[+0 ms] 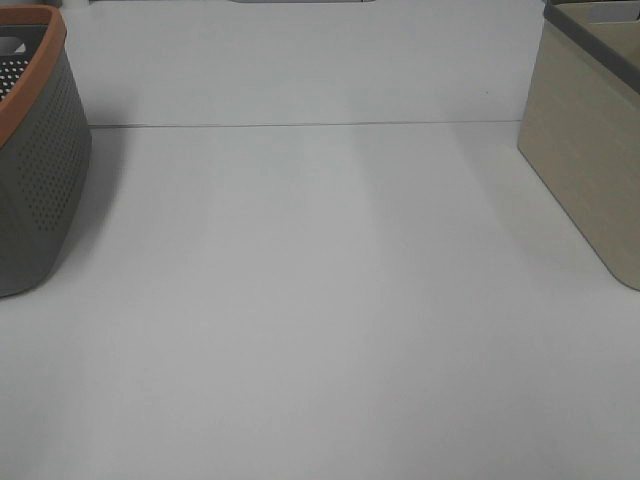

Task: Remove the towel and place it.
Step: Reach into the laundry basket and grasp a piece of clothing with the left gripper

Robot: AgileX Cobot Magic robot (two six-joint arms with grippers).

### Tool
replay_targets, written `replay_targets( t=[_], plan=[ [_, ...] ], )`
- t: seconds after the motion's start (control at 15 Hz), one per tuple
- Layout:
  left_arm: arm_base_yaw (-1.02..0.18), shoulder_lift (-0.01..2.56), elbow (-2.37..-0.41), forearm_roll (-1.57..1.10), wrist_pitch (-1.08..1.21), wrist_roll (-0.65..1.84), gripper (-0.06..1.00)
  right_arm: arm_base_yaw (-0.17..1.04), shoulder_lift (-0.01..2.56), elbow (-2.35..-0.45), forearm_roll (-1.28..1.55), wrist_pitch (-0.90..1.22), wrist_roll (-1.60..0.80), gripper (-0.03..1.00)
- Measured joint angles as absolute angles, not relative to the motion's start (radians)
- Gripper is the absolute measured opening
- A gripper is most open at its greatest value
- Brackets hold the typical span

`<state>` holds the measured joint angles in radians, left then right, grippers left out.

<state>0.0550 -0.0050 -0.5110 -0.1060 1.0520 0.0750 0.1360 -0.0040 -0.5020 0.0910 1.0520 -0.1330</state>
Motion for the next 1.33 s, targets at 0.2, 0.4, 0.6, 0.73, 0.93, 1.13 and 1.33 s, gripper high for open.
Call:
replay_targets(
  t=[0.2,0.4,0.6,0.73,0.93,1.13,1.33],
  plan=[
    [0.055,-0.005,-0.511,-0.106,1.052,0.075,0.67,0.136,-0.004,-0.502,0.091,1.052,-0.133,0.76],
    [0.055,-0.005,-0.511,-0.106,1.052,0.075,0.67,0.136,-0.004,-0.502,0.091,1.052,-0.133,0.76],
    [0.055,-0.005,-0.518,-0.105,1.047,0.075,0.67,0.136,-0.004,-0.502,0.091,1.052,-0.133,0.76],
    [0.055,0.002,-0.534,-0.101,1.023,0.075,0.67,0.136,-0.004,-0.502,0.091,1.052,-0.133,0.76],
    [0.055,0.053,-0.542,-0.098,1.020,0.075,0.67,0.136,-0.004,-0.502,0.091,1.052,-0.133,0.76],
    [0.055,0.223,-0.618,-0.098,1.002,0.109,0.67,0.136,-0.004,-0.502,0.091,1.052,-0.133,0.76],
    [0.055,0.400,-0.700,-0.085,0.958,0.146,0.67,0.136,-0.004,-0.502,0.091,1.052,-0.133,0.76]
  ],
)
